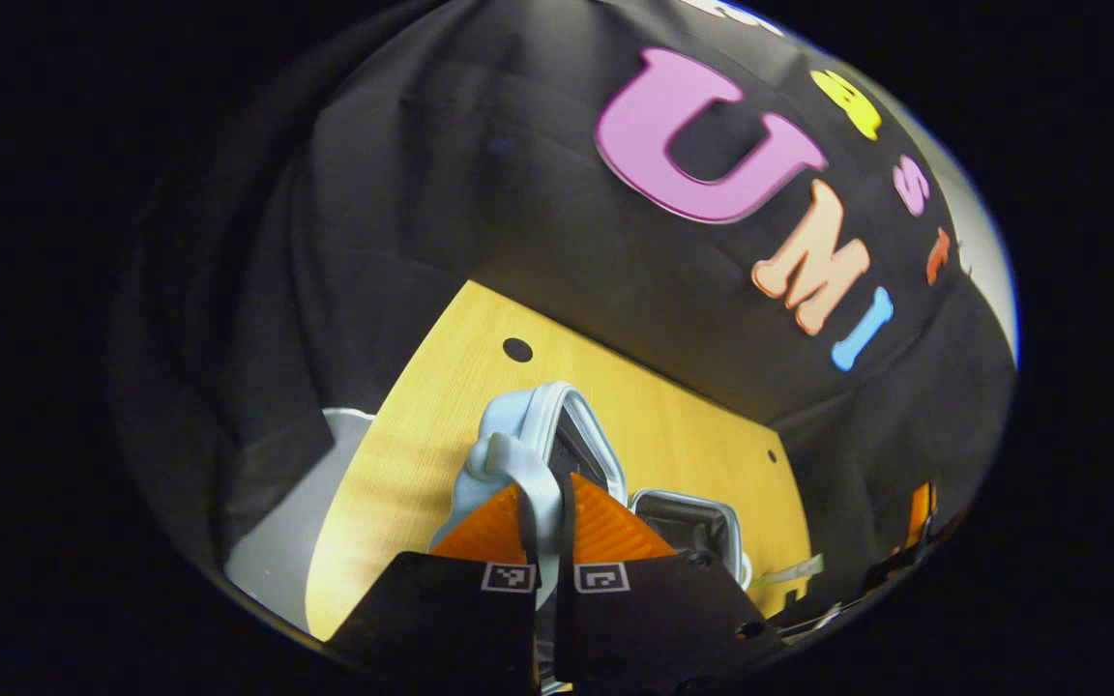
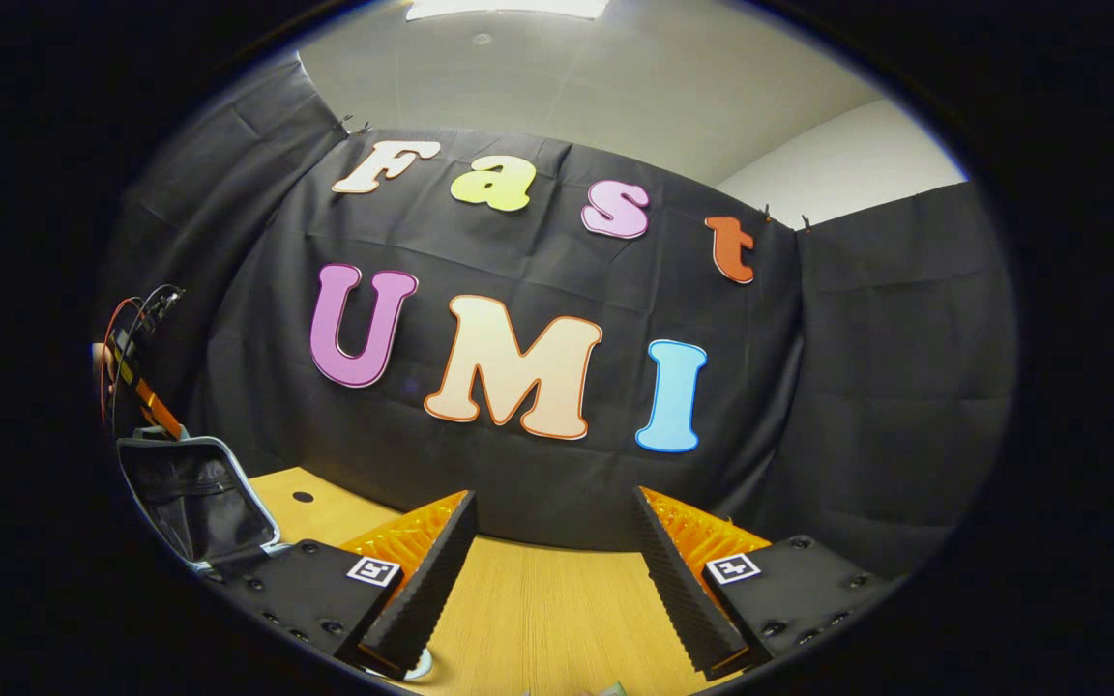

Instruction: First open the suitcase, pack the skin care products into it, and then close the suitcase.

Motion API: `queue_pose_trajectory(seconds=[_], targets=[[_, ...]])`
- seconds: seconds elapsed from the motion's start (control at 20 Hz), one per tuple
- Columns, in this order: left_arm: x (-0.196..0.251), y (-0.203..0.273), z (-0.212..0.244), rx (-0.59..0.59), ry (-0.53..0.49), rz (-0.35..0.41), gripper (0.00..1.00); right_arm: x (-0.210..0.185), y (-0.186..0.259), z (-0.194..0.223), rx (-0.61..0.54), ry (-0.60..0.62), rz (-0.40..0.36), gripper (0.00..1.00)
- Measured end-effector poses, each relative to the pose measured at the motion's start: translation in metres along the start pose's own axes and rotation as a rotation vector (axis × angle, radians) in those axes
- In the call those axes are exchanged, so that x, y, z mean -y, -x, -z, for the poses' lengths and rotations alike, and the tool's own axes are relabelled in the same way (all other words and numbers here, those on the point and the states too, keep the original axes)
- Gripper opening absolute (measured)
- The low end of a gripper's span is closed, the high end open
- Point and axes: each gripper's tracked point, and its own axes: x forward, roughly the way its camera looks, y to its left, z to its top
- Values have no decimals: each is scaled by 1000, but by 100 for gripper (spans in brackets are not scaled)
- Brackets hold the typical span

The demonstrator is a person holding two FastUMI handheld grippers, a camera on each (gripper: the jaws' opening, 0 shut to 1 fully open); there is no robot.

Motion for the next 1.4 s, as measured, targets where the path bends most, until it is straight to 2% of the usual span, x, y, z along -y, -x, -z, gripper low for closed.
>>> queue_pose_trajectory(seconds=[0.25, 0.45, 0.65, 0.75, 0.85, 1.0, 1.1, 1.15, 1.3, 1.4], targets=[[-50, 1, 27, -32, 250, 4, 4, -21, -6, -2, 9, 43, -55, 100], [-83, 1, 47, -51, 367, -6, 9, -32, -7, -5, 20, 71, -85, 98], [-95, 7, 51, -39, 474, 24, 16, -35, -5, -5, 18, 78, -91, 100], [-90, 4, 56, -57, 496, 41, 55, -35, -3, -7, 21, 77, -89, 98], [-108, 3, 66, -89, 441, -50, 95, -36, -1, -7, 24, 80, -90, 98], [-117, 7, 80, -154, 327, -166, 94, -41, 2, -8, 30, 88, -101, 98], [-145, 15, 71, -131, 103, -362, 92, -46, 2, -7, 32, 91, -112, 98], [-151, 17, 64, -105, 24, -406, 97, -47, 3, -8, 35, 93, -117, 98], [-133, 24, 37, -6, -127, -447, 96, -43, 3, -9, 42, 80, -110, 98], [-104, 32, 15, 78, -215, -455, 96, -35, 3, -7, 40, 56, -100, 98]])
